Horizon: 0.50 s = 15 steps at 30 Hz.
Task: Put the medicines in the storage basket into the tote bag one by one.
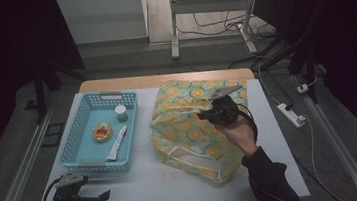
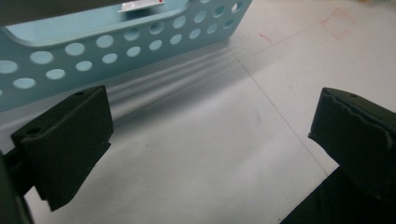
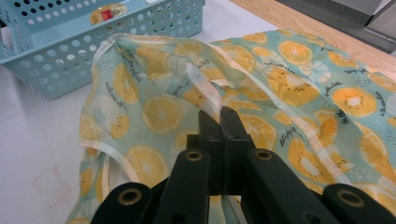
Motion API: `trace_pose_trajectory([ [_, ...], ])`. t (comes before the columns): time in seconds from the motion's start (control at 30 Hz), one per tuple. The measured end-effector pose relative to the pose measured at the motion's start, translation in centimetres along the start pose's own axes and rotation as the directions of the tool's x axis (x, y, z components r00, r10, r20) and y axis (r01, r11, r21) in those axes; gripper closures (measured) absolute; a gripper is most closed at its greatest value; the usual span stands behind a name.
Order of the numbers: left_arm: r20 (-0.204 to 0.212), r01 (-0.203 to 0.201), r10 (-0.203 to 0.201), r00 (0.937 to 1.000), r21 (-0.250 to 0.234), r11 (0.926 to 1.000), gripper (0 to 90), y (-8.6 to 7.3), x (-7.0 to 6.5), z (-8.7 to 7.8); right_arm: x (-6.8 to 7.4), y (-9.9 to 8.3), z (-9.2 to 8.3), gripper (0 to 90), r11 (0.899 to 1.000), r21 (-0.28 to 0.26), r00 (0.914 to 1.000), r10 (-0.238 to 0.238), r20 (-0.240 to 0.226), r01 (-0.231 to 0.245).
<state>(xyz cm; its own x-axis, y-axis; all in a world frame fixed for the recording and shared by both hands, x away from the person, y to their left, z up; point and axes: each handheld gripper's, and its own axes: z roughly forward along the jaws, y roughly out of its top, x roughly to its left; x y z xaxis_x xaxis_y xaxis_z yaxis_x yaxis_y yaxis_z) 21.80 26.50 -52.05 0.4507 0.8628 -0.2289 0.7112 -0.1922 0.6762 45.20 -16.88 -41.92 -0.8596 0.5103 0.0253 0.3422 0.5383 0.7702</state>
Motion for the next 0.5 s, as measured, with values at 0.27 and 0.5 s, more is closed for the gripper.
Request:
trace_pose_trajectory([
  [0.27,0.008,0.004,-0.004,1.0000,-0.019,0.9998,0.0,0.03,0.02,-0.27,-0.05,0.00,-0.03,90.0,1.000,0.004,0.9999,0.010,-0.008,-0.010],
  [0.5,0.025,-0.003,0.003,0.9997,-0.035,0.9994,0.0,0.17,0.11,-0.60,-0.01,-0.02,0.17,90.0,1.000,0.012,0.9999,0.004,-0.013,-0.004],
])
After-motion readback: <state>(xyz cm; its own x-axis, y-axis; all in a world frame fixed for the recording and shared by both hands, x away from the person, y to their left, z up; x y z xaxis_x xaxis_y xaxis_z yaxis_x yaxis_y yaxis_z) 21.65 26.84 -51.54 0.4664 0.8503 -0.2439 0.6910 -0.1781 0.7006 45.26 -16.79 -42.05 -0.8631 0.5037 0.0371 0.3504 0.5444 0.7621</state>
